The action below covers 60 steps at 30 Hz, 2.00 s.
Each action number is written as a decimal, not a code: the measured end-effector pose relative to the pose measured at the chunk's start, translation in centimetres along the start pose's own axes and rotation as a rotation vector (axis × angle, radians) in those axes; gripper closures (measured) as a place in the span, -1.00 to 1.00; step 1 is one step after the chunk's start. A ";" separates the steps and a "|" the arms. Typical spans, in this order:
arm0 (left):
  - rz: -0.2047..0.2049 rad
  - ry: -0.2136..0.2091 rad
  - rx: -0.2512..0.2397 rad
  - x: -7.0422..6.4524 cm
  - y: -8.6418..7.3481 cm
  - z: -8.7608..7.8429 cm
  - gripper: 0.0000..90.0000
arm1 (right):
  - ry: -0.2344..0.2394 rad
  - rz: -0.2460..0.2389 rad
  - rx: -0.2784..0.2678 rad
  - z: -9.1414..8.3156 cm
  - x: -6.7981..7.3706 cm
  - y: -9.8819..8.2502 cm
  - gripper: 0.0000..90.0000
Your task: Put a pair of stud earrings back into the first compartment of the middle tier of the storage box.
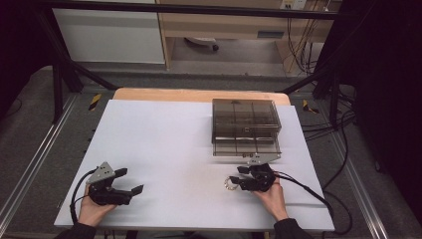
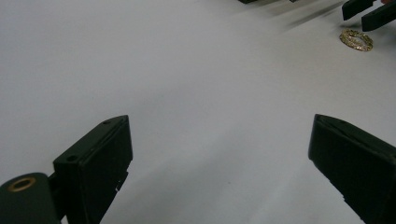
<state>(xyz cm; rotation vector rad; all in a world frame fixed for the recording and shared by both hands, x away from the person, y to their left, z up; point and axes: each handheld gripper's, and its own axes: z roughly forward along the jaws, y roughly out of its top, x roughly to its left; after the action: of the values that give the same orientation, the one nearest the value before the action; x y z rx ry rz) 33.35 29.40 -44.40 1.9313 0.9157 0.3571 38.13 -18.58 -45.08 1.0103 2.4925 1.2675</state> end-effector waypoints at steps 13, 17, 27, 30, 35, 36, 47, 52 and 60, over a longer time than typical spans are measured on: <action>0.000 0.000 0.004 0.0 0.0 0.1 -0.86 | 0.035 -0.008 0.027 0.7 -0.4 0.0 0.47; 0.000 -0.001 0.006 0.0 0.0 0.1 -0.86 | 0.038 -0.010 0.032 0.8 -0.4 -0.1 0.56; -0.001 0.000 0.007 0.0 0.0 0.1 -0.86 | 0.054 -0.001 0.043 0.9 -0.4 -0.1 0.79; -0.002 0.000 0.006 0.0 0.0 0.0 -0.86 | 0.055 -0.001 0.047 0.9 -0.4 -0.1 0.88; -0.003 0.001 0.004 0.0 0.0 0.0 -0.86 | 0.056 0.005 0.050 0.9 -0.4 -0.1 0.89; -0.002 0.001 0.005 0.0 0.0 0.0 -0.86 | 0.056 0.004 0.051 0.8 -0.4 -0.1 0.89; -0.002 0.000 0.005 0.0 0.0 0.0 -0.86 | 0.060 0.022 0.028 0.1 -0.2 0.2 0.91; -0.004 0.001 0.004 0.0 0.0 0.0 -0.86 | 0.052 -0.007 0.023 -0.4 0.4 0.8 0.91; -0.005 0.000 0.006 0.0 0.0 0.0 -0.86 | 0.042 0.000 -0.005 -1.2 0.9 1.5 0.91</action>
<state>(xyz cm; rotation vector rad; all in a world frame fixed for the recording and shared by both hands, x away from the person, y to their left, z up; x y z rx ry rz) 33.36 29.37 -44.46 1.9342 0.9222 0.3523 37.66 -18.16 -43.07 0.9928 2.5184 1.3078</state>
